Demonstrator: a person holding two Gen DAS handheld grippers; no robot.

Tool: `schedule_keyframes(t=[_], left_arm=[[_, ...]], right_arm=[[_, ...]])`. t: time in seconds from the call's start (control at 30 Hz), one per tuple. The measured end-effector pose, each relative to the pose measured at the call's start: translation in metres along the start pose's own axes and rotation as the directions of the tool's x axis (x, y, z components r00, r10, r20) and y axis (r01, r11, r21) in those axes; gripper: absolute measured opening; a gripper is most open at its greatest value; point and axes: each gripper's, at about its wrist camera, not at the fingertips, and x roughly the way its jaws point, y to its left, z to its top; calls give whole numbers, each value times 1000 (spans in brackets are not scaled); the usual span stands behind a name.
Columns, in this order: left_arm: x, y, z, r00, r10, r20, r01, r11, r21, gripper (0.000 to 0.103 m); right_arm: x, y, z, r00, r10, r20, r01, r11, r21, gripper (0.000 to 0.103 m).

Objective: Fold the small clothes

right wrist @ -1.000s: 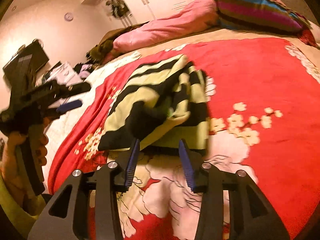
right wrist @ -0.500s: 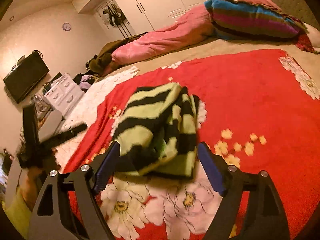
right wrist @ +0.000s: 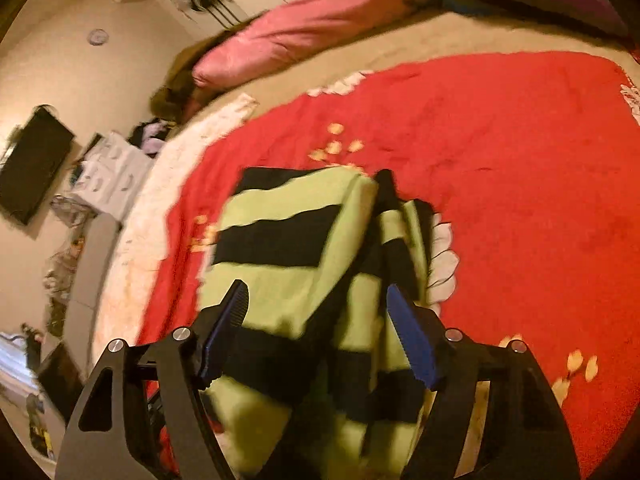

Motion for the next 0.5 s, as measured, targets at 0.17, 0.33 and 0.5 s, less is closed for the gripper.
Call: schedule_keyframes(t=[0.17,0.33,0.5], left_arm=[[5,-6,-3,1000,-6,-2,6,999,33,88],[4,-7,-2,1000,-30,2,29,999,30,88],[0,-8,-1,999,-28,21,27,999,40,89]], right_arm=[[25,-13,3,996,59,-66,-55,997,58,42],[11,4,2,994,107,-18,-108,993,-45,14],[-28,22,6,987,142,76,-130,980,-148,12]])
